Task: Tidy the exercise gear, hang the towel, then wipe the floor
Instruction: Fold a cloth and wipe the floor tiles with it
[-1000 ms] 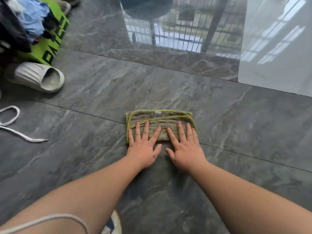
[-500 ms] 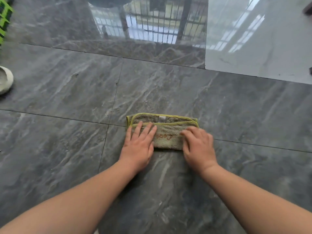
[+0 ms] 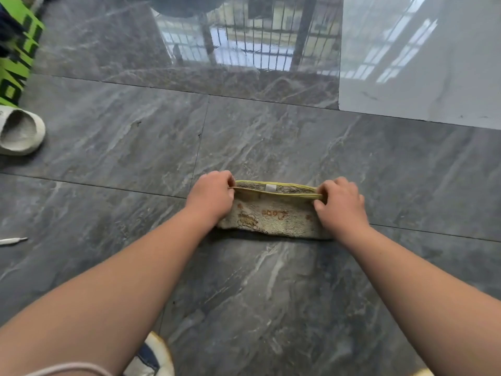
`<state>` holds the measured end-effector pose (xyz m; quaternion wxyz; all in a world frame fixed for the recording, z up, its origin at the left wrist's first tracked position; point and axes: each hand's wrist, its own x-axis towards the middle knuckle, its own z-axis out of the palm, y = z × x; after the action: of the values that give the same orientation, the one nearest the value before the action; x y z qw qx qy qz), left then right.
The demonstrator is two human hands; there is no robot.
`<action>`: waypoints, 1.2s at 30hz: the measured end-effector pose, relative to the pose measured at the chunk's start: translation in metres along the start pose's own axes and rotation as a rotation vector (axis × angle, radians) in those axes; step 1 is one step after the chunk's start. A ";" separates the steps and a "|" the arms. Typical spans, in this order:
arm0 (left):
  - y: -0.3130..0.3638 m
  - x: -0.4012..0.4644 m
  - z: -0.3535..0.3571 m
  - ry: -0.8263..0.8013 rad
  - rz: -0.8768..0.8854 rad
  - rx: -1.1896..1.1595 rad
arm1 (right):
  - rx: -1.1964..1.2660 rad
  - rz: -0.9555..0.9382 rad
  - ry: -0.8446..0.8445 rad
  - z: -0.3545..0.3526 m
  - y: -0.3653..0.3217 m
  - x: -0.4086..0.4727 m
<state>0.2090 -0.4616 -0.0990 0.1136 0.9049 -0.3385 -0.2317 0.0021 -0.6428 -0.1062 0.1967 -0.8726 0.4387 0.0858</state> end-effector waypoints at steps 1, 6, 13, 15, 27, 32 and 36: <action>-0.001 0.000 0.000 -0.005 -0.010 0.008 | 0.068 0.034 -0.011 0.001 0.001 0.000; 0.002 -0.013 0.010 0.029 -0.049 0.033 | 0.259 0.202 0.010 0.006 0.003 -0.009; 0.035 -0.030 0.032 -0.197 0.276 -0.085 | 0.281 0.340 -0.084 0.002 0.001 -0.005; 0.037 -0.031 0.041 -0.202 0.236 -0.097 | 0.289 0.333 -0.100 -0.001 0.000 -0.004; 0.019 -0.017 0.011 -0.193 -0.013 -0.506 | 0.536 0.067 -0.025 -0.038 -0.072 -0.028; -0.008 -0.026 -0.004 -0.193 -0.118 -0.551 | 0.688 0.032 -0.086 -0.012 -0.132 -0.040; -0.030 -0.034 -0.016 -0.131 -0.219 -0.576 | 0.743 0.066 -0.220 0.016 -0.158 -0.040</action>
<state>0.2113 -0.4160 -0.0840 0.3174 0.8498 -0.1660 -0.3866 0.1044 -0.5222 -0.0652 0.5424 -0.7128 0.4441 0.0206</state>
